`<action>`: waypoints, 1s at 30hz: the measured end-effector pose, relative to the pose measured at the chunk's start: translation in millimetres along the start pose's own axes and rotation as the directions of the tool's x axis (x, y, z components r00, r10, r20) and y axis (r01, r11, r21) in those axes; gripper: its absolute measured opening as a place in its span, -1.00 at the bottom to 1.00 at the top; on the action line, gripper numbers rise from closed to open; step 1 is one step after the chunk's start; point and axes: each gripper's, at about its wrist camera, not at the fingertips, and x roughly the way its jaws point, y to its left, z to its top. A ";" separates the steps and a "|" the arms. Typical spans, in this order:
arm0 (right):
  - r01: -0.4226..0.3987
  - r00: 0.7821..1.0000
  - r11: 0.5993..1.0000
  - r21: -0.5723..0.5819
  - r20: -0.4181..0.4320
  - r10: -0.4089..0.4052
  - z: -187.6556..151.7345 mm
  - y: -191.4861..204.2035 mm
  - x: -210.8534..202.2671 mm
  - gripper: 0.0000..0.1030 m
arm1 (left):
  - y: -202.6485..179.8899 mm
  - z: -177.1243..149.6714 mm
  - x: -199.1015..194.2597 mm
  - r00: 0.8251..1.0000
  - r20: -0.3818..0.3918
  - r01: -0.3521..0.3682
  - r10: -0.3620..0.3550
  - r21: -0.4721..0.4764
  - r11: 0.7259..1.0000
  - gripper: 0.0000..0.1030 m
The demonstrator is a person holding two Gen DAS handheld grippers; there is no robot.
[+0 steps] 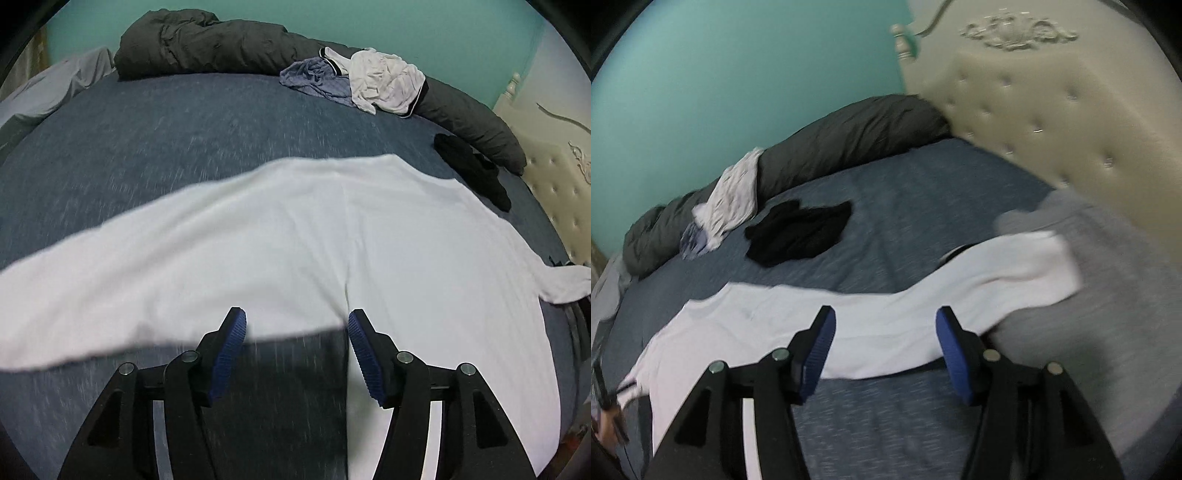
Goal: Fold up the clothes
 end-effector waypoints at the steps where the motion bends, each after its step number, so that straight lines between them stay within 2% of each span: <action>1: 0.014 1.000 1.000 0.015 0.004 -0.014 4.7 -8.2 -3.3 0.17 | -0.2 -5.8 -1.4 1.000 0.001 0.001 -0.001 -0.006 1.000 0.25; 3: 0.043 0.999 0.998 0.044 0.012 -0.043 14.2 -24.5 -10.0 0.19 | -0.3 -16.8 -3.0 1.000 0.001 -0.001 0.001 -0.018 1.000 0.32; 7: 0.085 0.996 0.990 0.115 0.013 -0.087 21.6 -51.4 -12.6 0.20 | -2.0 -34.9 -2.9 1.000 -0.005 -0.016 0.016 -0.018 1.000 0.33; 10: 0.124 0.992 0.984 0.126 0.004 -0.126 25.0 -60.1 -10.3 0.23 | -1.2 -45.5 -2.0 1.000 -0.011 -0.015 0.014 -0.029 0.999 0.36; 14: 0.192 0.981 0.974 0.120 -0.049 -0.188 25.8 -71.1 -0.8 0.24 | -1.2 -59.2 -3.4 1.000 -0.016 -0.013 0.012 -0.038 0.999 0.38; 19: 0.216 0.975 0.966 0.142 -0.091 -0.205 24.5 -85.5 10.9 0.24 | -0.4 -68.8 -7.5 1.000 -0.007 -0.028 0.028 -0.036 0.999 0.40; 24: 0.222 0.973 0.969 0.112 -0.097 -0.212 24.2 -82.6 21.1 0.22 | 0.6 -74.4 -13.9 0.999 0.014 -0.032 0.032 -0.035 0.999 0.42; 26: 0.232 0.969 0.968 0.095 -0.108 -0.221 23.4 -81.3 25.7 -0.03 | 2.0 -76.2 -14.4 0.999 0.018 -0.032 0.032 -0.037 0.999 0.43; 27: 0.238 0.968 0.967 0.087 -0.106 -0.228 22.9 -80.7 26.8 -0.26 | 2.7 -77.1 -14.7 0.999 0.021 -0.032 0.033 -0.038 0.999 0.43; 28: 0.245 0.966 0.966 0.080 -0.104 -0.236 22.1 -80.1 27.6 -0.43 | 3.4 -77.2 -14.6 0.999 0.022 -0.033 0.033 -0.040 0.999 0.43; 29: 0.245 0.966 0.967 0.073 -0.098 -0.237 22.4 -77.8 26.8 -0.51 | 4.1 -77.2 -14.6 0.999 0.023 -0.033 0.034 -0.041 0.999 0.43; 30: 0.242 0.968 0.968 0.068 -0.090 -0.235 23.3 -74.5 25.0 -0.70 | 4.7 -77.3 -14.6 0.999 0.023 -0.031 0.032 -0.043 0.999 0.43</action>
